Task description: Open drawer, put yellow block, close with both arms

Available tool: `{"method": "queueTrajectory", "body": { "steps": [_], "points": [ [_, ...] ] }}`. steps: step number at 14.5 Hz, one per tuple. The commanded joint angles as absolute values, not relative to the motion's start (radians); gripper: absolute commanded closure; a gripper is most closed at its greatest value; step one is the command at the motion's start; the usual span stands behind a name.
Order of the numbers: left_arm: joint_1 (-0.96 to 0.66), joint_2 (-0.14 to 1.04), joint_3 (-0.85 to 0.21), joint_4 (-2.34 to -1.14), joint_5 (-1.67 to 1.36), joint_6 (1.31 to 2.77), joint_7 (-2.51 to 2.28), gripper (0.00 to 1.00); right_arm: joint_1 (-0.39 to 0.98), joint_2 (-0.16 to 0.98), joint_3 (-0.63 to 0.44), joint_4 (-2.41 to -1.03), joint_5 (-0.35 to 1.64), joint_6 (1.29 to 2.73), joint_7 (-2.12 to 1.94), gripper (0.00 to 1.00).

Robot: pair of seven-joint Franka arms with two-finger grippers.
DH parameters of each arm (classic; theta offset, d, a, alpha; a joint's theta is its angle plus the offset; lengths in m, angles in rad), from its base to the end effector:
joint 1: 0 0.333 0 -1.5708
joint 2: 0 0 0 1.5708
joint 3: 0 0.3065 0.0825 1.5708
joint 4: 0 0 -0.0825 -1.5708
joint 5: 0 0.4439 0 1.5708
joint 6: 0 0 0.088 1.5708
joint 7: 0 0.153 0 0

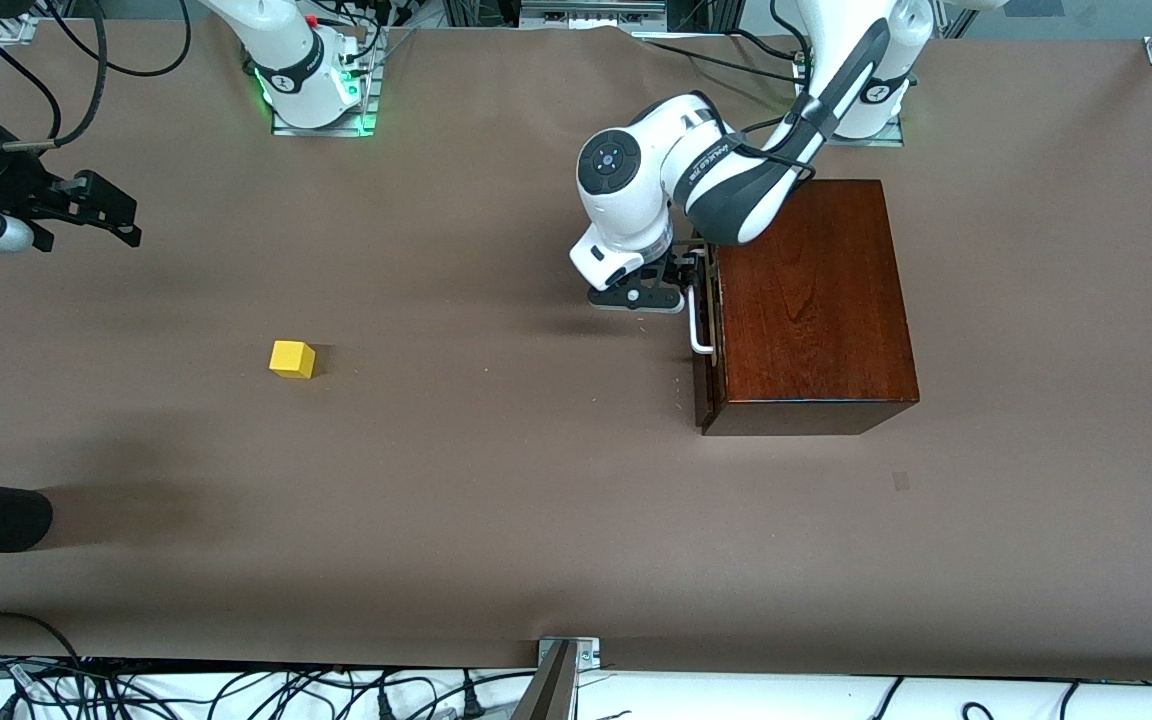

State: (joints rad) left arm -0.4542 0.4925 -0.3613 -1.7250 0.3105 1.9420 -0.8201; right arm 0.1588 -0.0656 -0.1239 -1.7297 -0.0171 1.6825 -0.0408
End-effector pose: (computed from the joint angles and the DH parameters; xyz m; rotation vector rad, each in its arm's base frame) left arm 0.4887 -0.4605 0.2098 -2.8926 0.1797 0.1245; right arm 0.6026 0.0171 0.5334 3.1302 0.1216 0.0280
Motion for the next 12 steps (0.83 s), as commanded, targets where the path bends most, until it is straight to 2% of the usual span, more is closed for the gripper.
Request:
{"method": "queueTrajectory", "body": {
  "steps": [1,4,7,12],
  "points": [
    [-0.454,0.514,-0.359,-1.747,0.357,1.986,-0.842,0.00,0.155,-0.063,-0.123,-1.721,-0.014,1.684,-0.040,0.00],
    [-0.454,0.555,-0.359,-1.755,0.359,2.069,-0.893,0.00,0.155,-0.063,-0.124,-1.721,-0.014,1.684,-0.040,0.00],
    [-0.460,0.563,-0.360,-1.740,0.357,2.079,-0.900,0.00,0.155,-0.063,-0.123,-1.720,-0.014,1.683,-0.040,0.00],
    [-0.515,0.601,-0.360,-1.635,0.337,2.092,-0.917,0.00,0.155,-0.061,-0.124,-1.721,-0.014,1.683,-0.040,0.00]
  ]
}}
